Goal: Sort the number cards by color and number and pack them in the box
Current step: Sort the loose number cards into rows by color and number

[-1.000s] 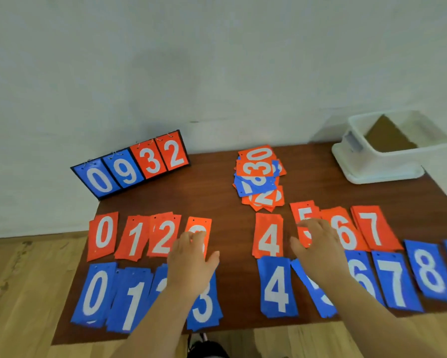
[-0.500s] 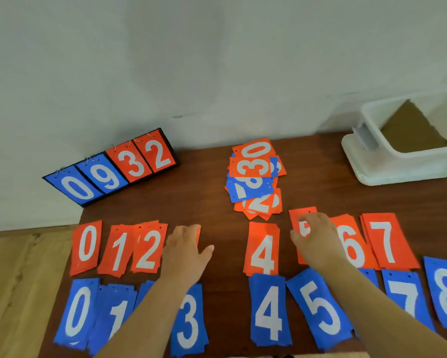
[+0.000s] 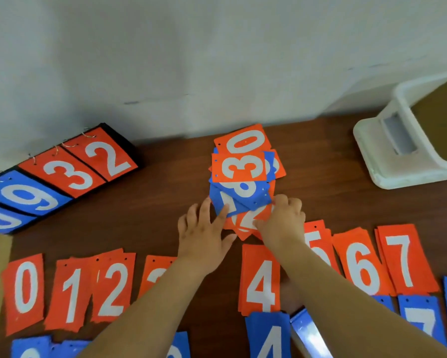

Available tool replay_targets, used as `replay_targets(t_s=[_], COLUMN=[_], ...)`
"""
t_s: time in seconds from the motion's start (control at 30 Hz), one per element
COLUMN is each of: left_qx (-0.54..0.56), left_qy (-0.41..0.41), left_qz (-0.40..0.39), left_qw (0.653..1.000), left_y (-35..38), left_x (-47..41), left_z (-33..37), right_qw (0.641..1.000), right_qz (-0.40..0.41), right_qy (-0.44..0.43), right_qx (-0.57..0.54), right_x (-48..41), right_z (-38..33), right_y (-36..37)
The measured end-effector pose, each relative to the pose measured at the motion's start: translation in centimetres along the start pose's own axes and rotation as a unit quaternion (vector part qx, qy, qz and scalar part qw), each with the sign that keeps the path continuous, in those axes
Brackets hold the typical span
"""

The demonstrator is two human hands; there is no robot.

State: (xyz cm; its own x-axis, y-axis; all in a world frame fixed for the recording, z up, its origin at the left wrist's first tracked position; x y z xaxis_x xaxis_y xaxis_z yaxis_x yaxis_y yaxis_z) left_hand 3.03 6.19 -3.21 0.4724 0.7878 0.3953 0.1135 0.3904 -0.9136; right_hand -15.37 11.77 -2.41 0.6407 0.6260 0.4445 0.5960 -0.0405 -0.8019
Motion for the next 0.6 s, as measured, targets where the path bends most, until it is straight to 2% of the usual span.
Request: replay_targets(t_s=[0.13, 0.33, 0.47, 0.6], left_qx=[-0.02, -0.022, -0.011, 0.028], left_qy=[-0.004, -0.033, -0.063, -0.048], left_qz=[-0.006, -0.002, 0.013, 0.052], left_qw=[1.0, 0.999, 0.998, 0.997], left_y=[0.8, 0.2, -0.9, -2.3], left_x=[0.8, 1.9, 1.4, -1.3], left_z=[-1.6, -3.8, -3.8, -3.4], right_qw=[0.997, 0.993, 0.994, 0.994], right_qz=[-0.028, -0.007, 0.01, 0.035], right_qy=[0.024, 0.012, 0.014, 0.039], right_qx=[-0.061, -0.114, -0.108, -0.093], right_x=[-1.5, -3.0, -3.1, -3.1], right_z=[0.3, 2.2, 3.6, 4.9], right_y=[-0.4, -2.1, -3.7, -4.9])
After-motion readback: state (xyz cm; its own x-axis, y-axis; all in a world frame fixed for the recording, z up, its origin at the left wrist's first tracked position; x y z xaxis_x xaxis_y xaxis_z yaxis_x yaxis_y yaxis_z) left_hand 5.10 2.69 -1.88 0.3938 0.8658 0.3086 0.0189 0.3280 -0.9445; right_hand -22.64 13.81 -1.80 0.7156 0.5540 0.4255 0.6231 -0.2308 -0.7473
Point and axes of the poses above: each hand's wrist, its own x-axis away from the middle knuckle, its own y-axis out of the palm, z = x × y, the point moved 4 cm from there along -x, towards the middle knuckle, and after that the axes turned 3 degrees about z, right-handed, at the moved point
